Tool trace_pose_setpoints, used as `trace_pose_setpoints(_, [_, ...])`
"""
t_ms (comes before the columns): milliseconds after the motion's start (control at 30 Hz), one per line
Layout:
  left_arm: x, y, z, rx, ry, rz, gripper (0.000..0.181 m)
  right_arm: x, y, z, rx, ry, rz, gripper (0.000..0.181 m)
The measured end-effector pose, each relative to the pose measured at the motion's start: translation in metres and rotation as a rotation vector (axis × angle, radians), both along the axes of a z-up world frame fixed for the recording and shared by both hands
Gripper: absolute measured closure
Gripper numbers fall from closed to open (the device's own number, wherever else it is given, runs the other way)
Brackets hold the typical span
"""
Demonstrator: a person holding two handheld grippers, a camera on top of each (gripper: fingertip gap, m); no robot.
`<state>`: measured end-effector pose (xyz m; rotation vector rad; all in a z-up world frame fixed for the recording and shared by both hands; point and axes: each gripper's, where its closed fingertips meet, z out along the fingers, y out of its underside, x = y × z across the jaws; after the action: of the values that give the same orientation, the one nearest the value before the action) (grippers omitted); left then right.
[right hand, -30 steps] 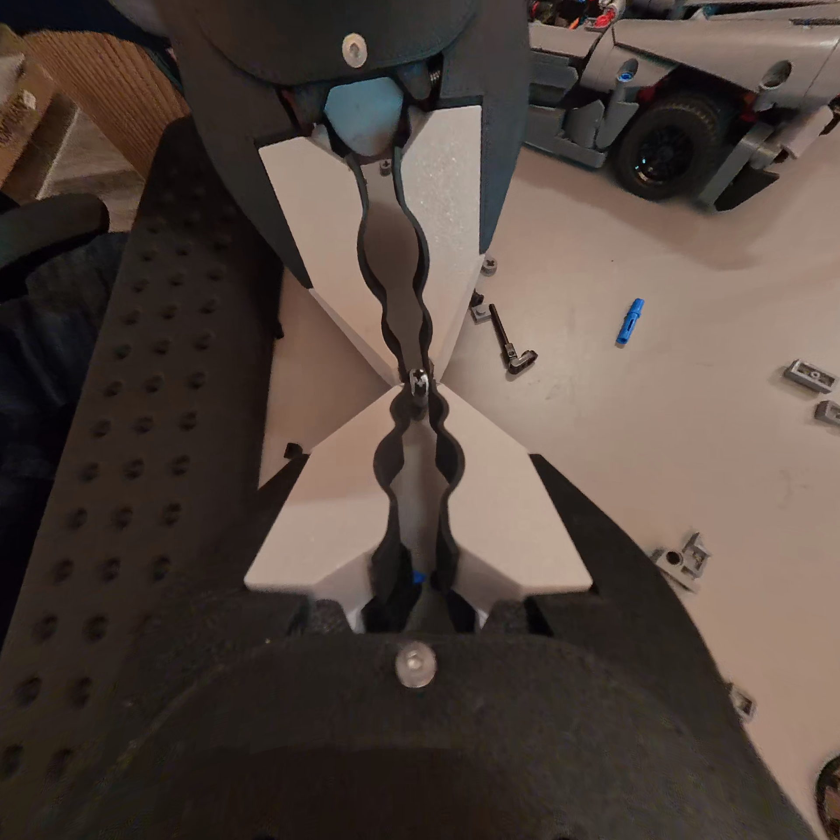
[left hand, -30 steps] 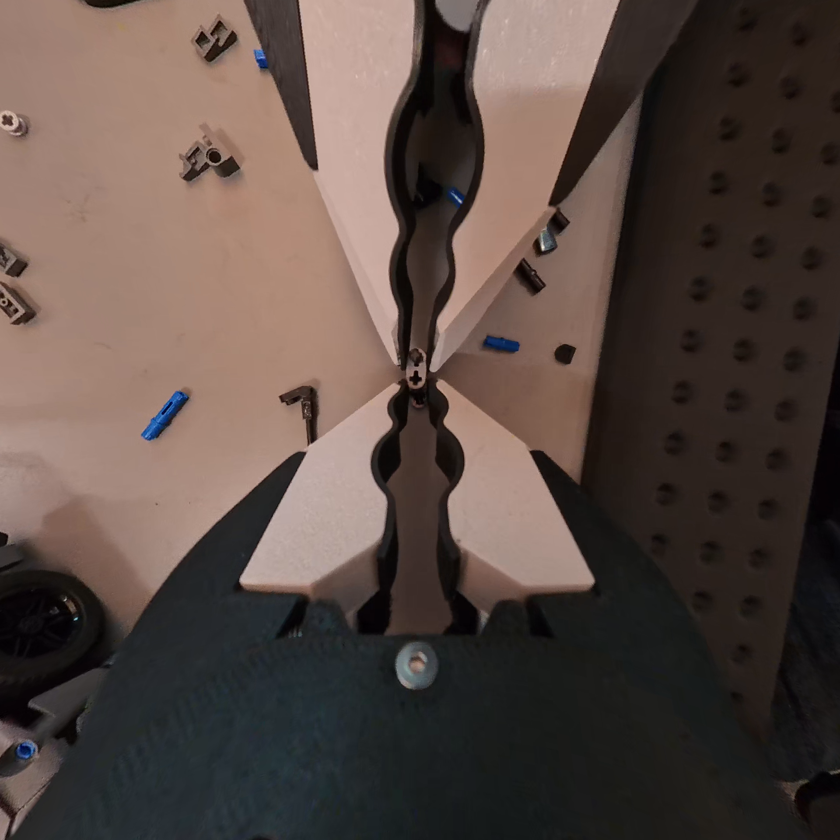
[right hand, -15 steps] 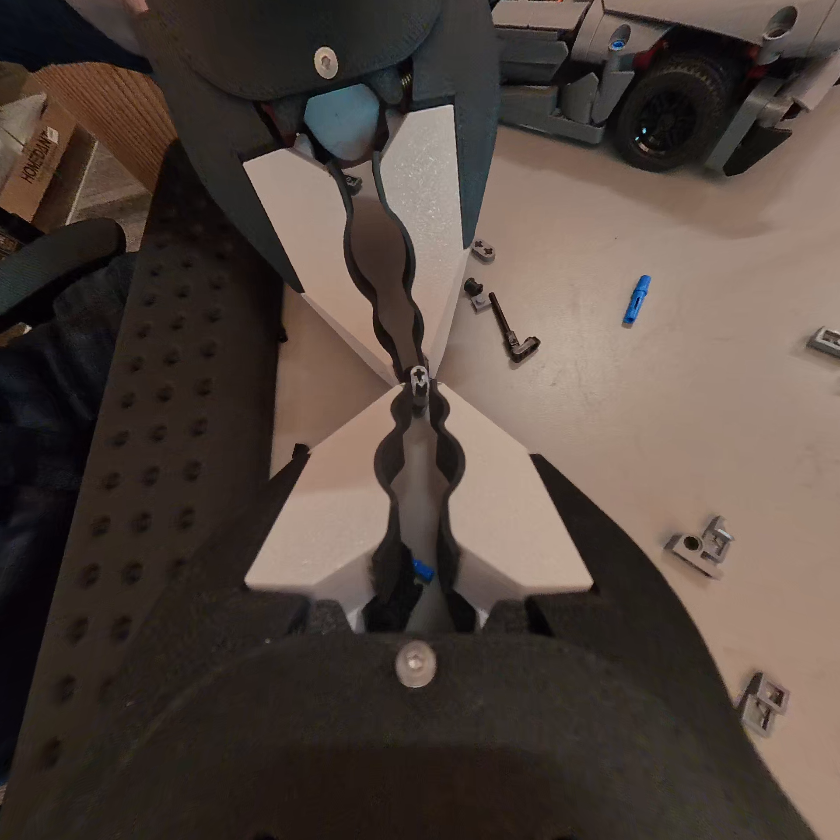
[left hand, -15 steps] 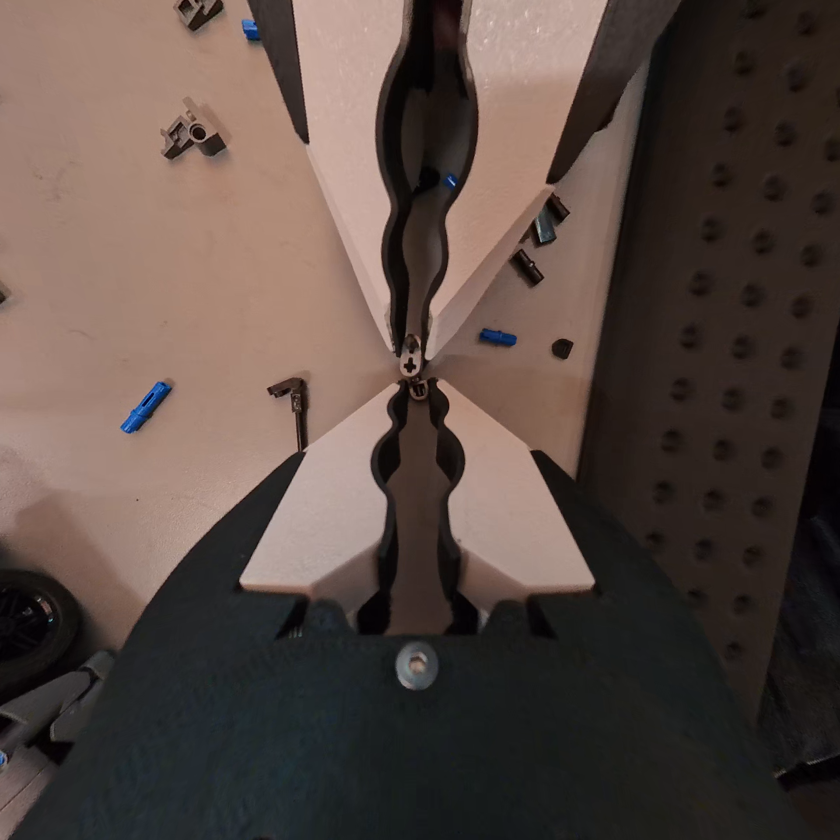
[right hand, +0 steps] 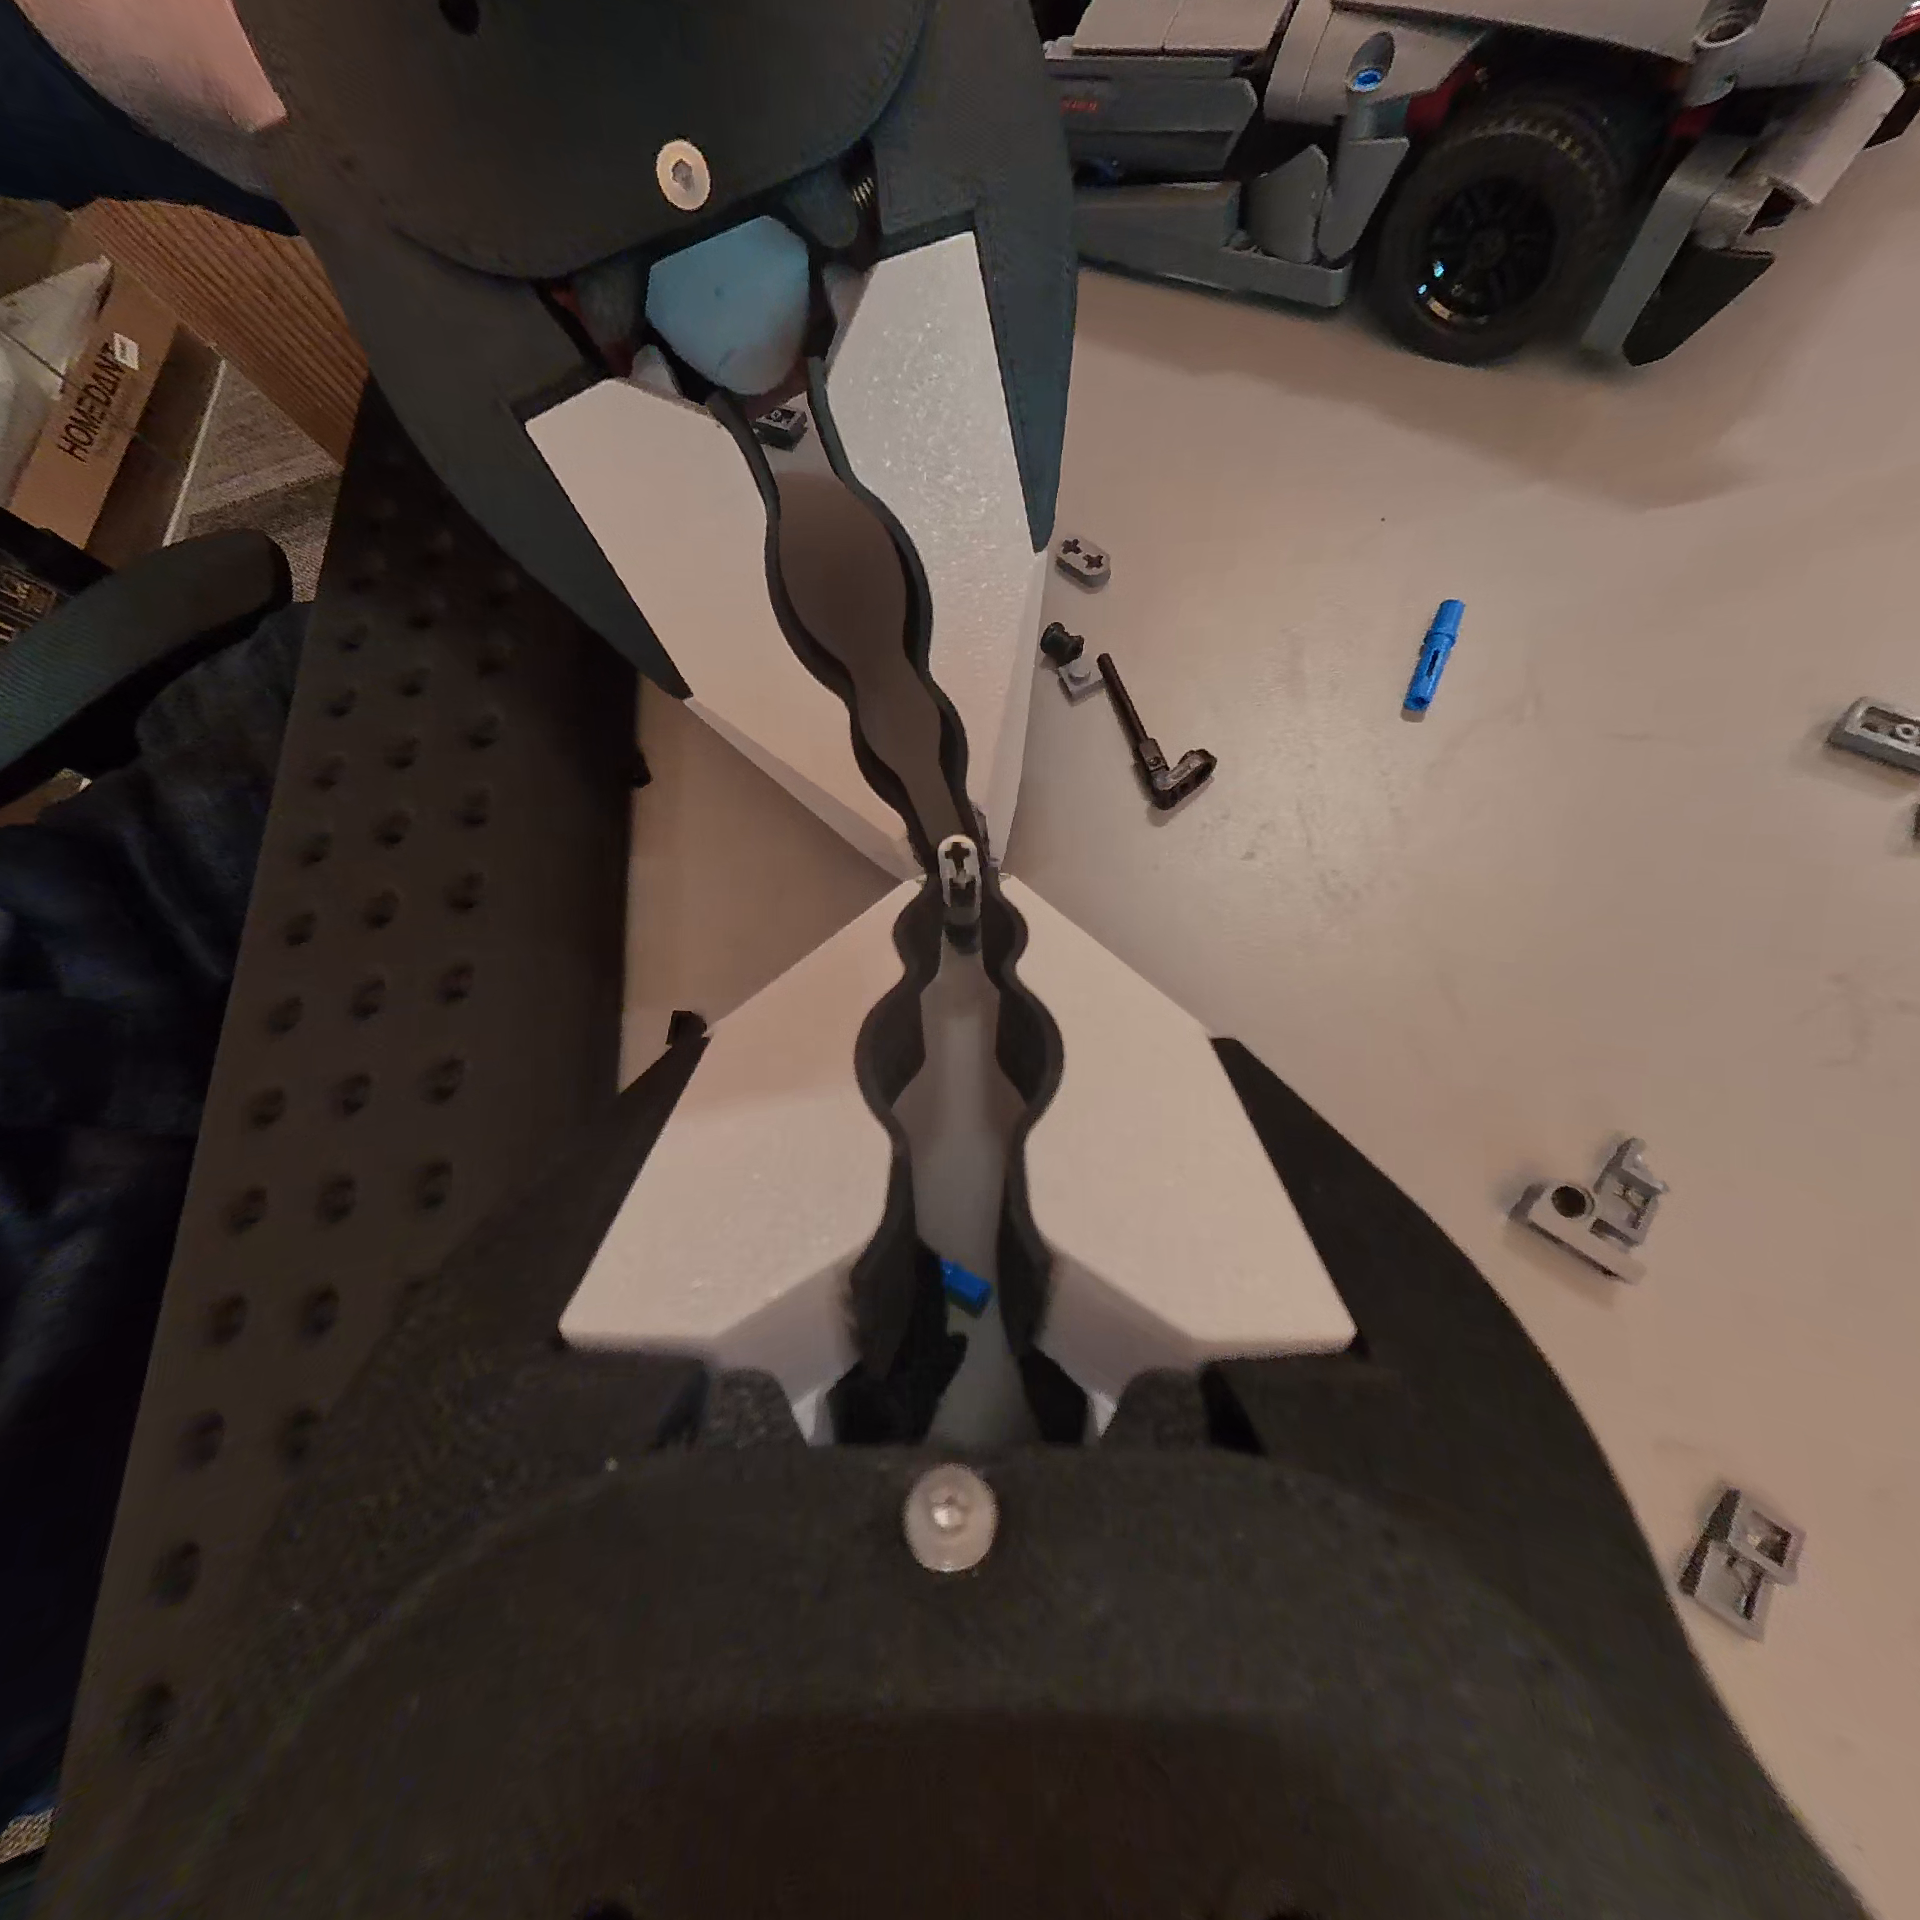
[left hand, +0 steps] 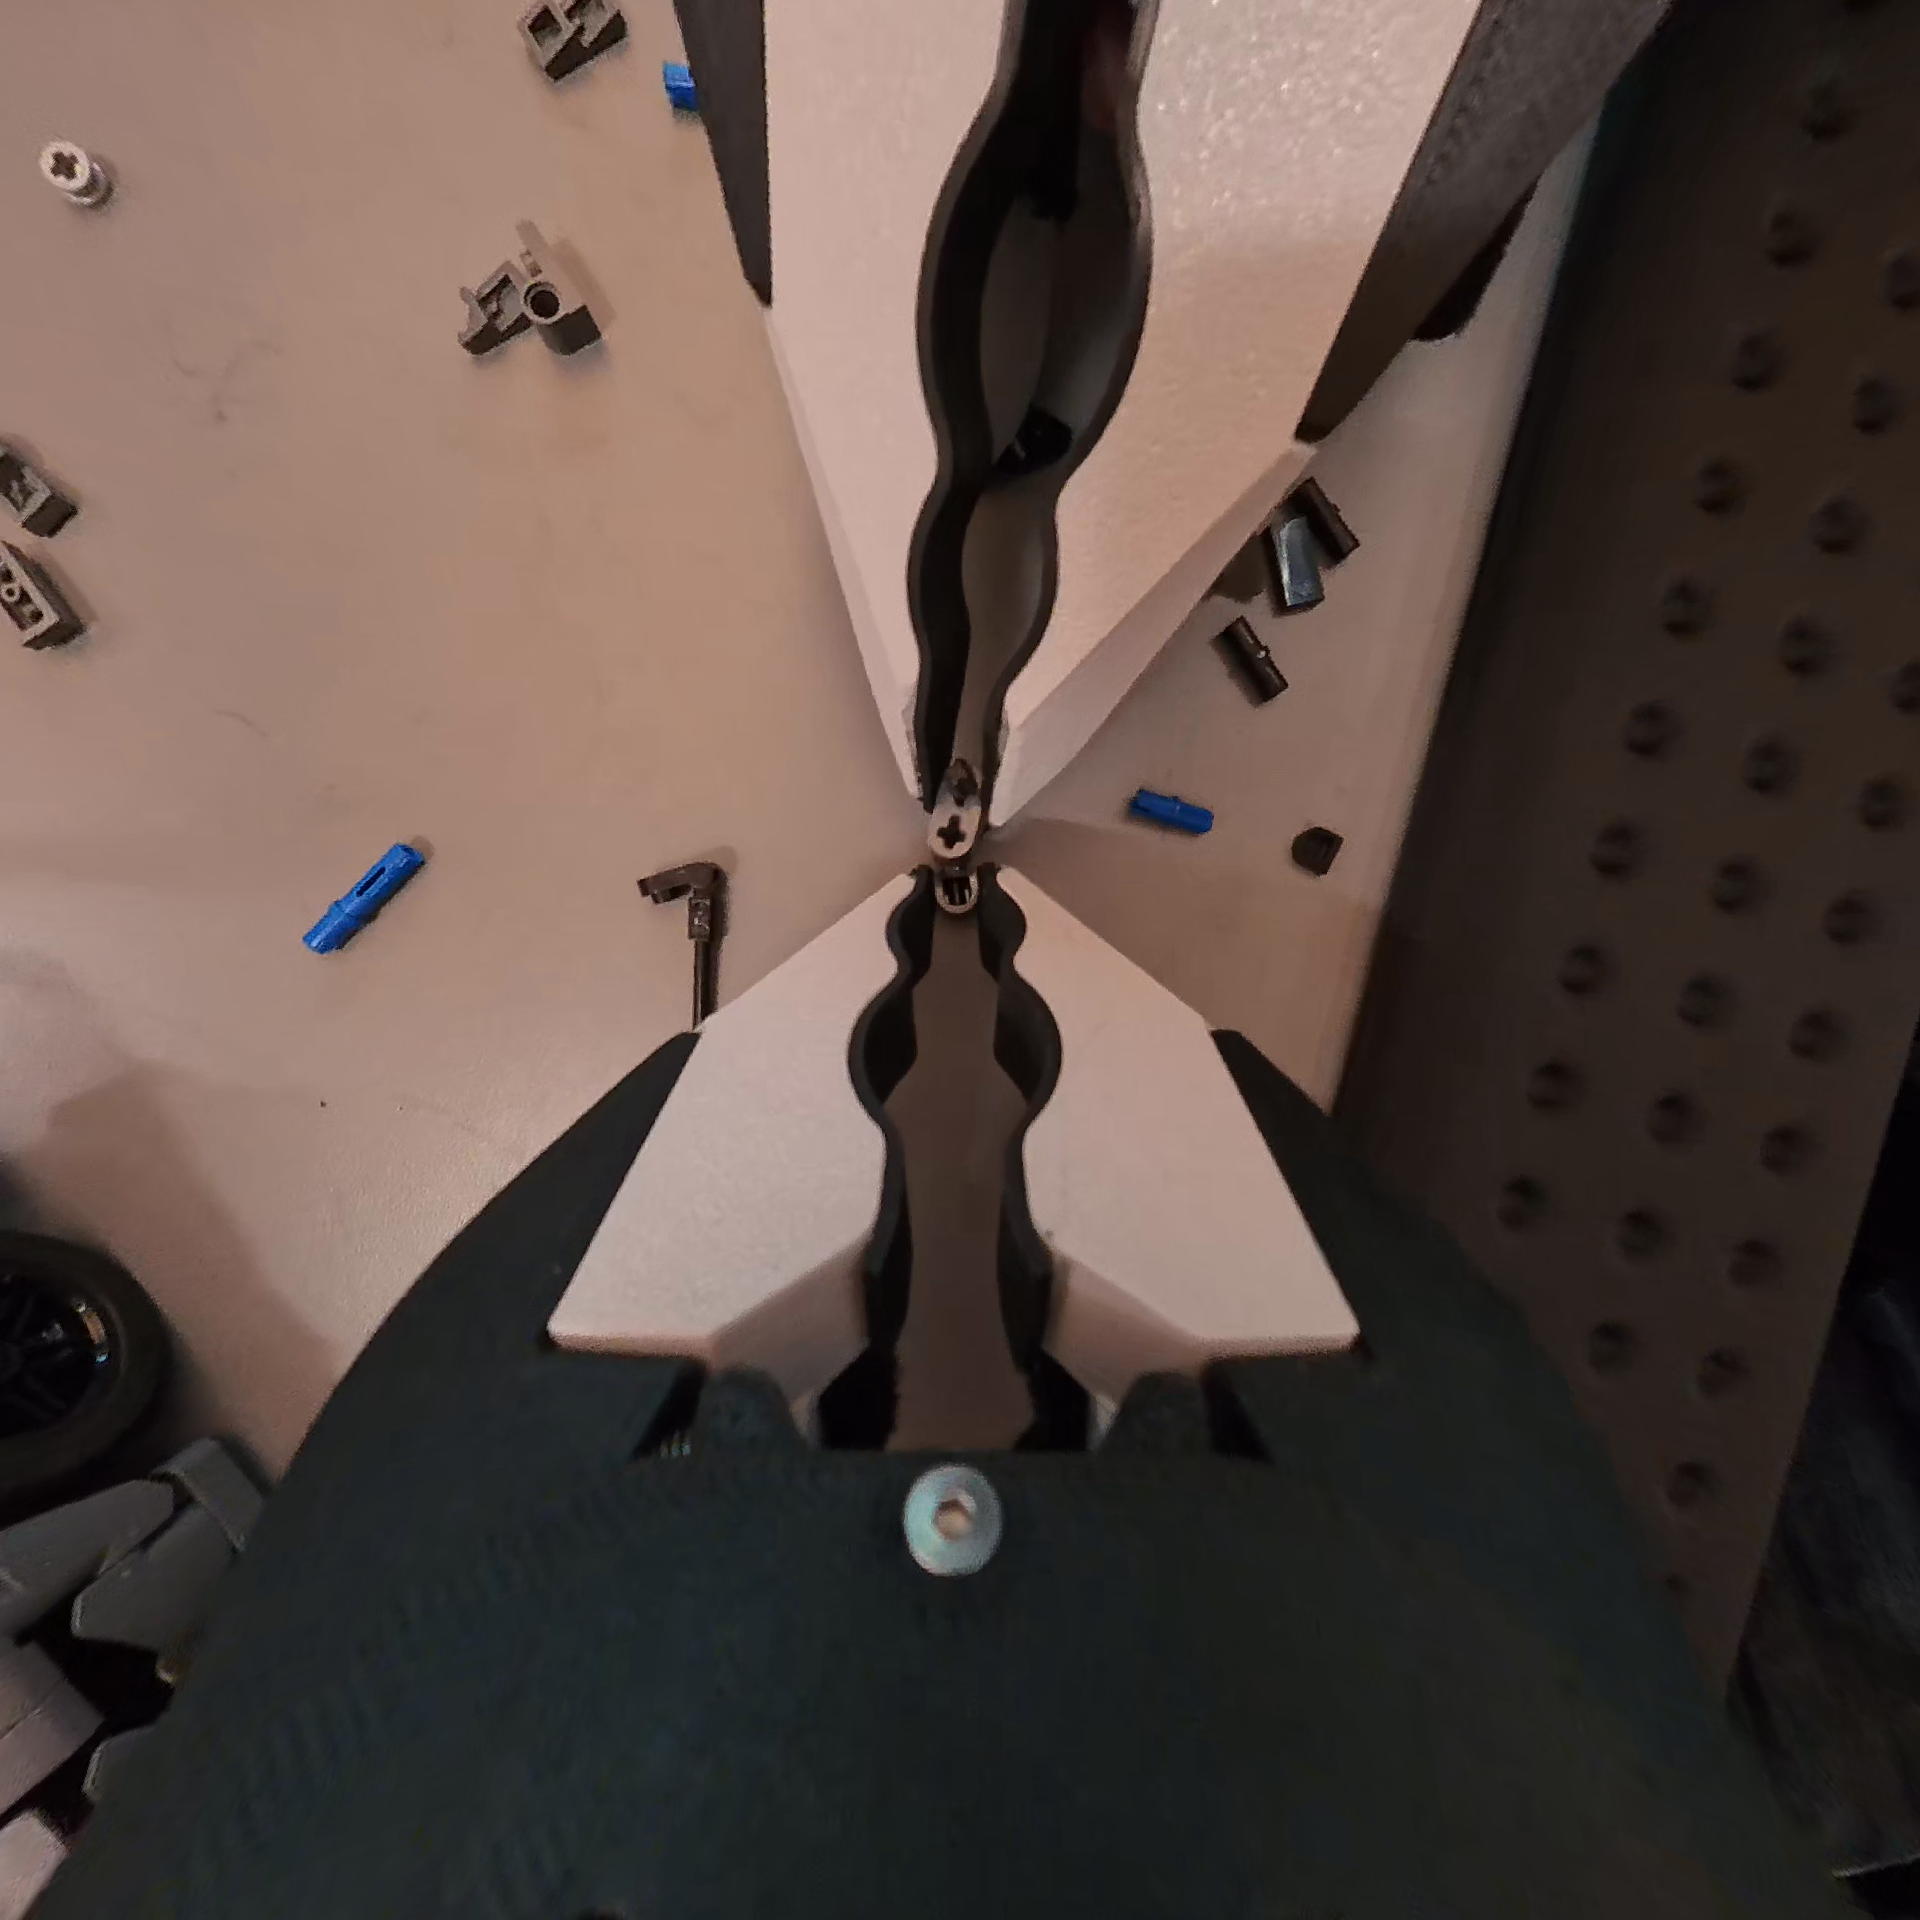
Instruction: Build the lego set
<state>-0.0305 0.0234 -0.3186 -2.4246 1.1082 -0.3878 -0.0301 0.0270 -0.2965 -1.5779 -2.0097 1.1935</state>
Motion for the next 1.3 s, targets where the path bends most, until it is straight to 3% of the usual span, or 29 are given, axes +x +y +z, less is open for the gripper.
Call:
trace_pose_setpoints(700, [0.0002,0.0008,0.0000,-0.003,-0.015,0.003,0.175,0.0045,0.0020,-0.0022,0.042,-0.020,0.012,0.177])
trace_pose_setpoints(1300, [0.0002,0.0008,-0.0001,0.003,-0.004,0.003,0.175,0.0050,-0.0019,-0.0056,0.269,-0.033,0.035,0.177])
